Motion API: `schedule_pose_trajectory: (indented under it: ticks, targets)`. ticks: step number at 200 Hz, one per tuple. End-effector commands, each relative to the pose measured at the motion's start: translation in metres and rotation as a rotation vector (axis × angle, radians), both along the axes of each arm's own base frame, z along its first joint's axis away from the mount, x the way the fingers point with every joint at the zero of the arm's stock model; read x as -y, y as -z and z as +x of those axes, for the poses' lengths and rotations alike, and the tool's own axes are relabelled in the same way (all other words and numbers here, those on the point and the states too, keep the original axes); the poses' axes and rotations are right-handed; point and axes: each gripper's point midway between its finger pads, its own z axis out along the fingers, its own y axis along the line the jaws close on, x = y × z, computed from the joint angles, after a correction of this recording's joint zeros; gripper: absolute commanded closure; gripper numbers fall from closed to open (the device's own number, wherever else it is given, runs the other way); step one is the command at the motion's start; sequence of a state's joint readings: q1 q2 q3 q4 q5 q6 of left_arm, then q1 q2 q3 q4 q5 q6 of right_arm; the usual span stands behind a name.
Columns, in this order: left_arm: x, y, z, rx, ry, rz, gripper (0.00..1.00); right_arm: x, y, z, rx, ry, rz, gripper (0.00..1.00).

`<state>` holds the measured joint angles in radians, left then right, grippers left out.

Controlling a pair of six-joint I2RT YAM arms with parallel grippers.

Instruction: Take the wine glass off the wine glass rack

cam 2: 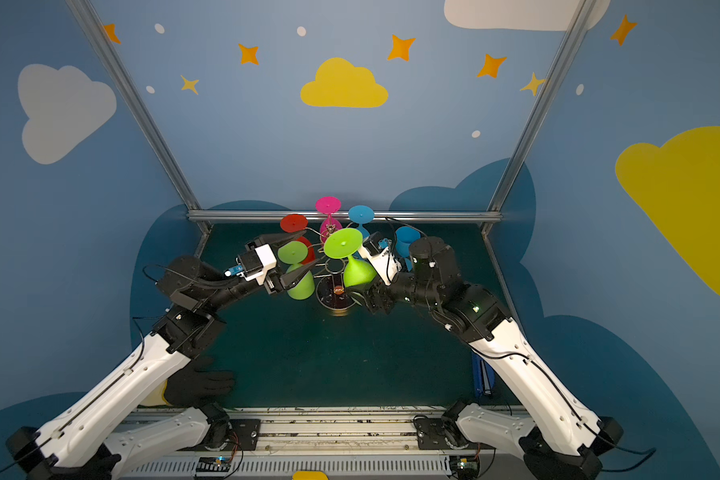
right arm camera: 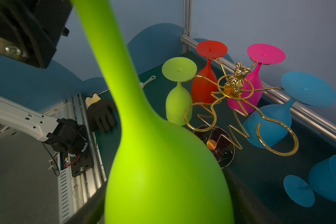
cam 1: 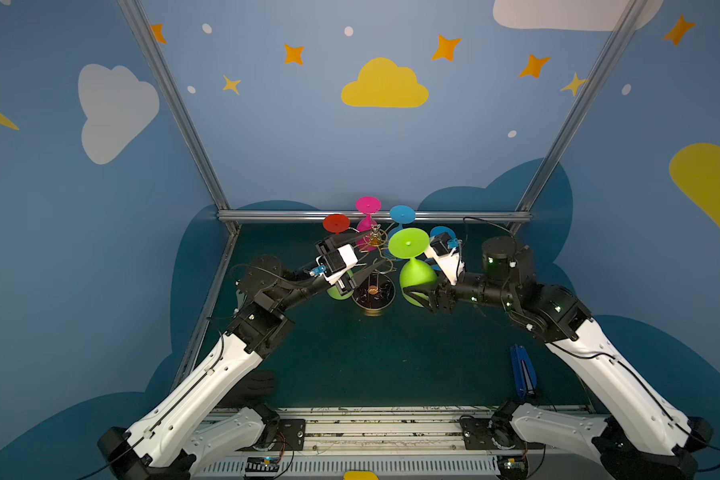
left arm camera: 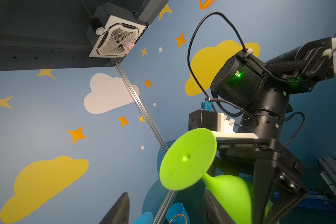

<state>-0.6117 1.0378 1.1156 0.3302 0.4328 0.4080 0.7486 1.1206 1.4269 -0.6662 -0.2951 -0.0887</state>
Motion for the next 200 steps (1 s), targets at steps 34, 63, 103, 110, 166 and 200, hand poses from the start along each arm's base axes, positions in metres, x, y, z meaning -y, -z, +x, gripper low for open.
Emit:
schedule_pose_trajectory:
  ticks: [34,63,103,110,166,200]
  targets:
    - [0.006,0.006,-0.004,0.058,0.017,0.072,0.41,-0.013,0.000,-0.012,-0.031,-0.044,-0.025,0.88]
    - [0.006,0.008,-0.001,0.060,0.000,0.086,0.42,-0.020,0.005,-0.016,-0.049,-0.067,-0.050,0.90]
    - [0.008,0.011,0.000,0.057,-0.001,0.099,0.49,-0.027,0.009,-0.020,-0.069,-0.082,-0.062,0.91]
    - [0.008,0.014,0.001,0.053,-0.002,0.104,0.51,-0.028,0.009,-0.021,-0.074,-0.082,-0.063,0.91]
    - [0.008,0.016,0.009,0.051,-0.041,0.108,0.65,-0.034,0.010,-0.022,-0.093,-0.095,-0.063,0.90]
    - [0.003,0.015,0.016,0.057,-0.095,0.105,0.97,-0.036,0.011,-0.022,-0.098,-0.100,-0.067,0.86]
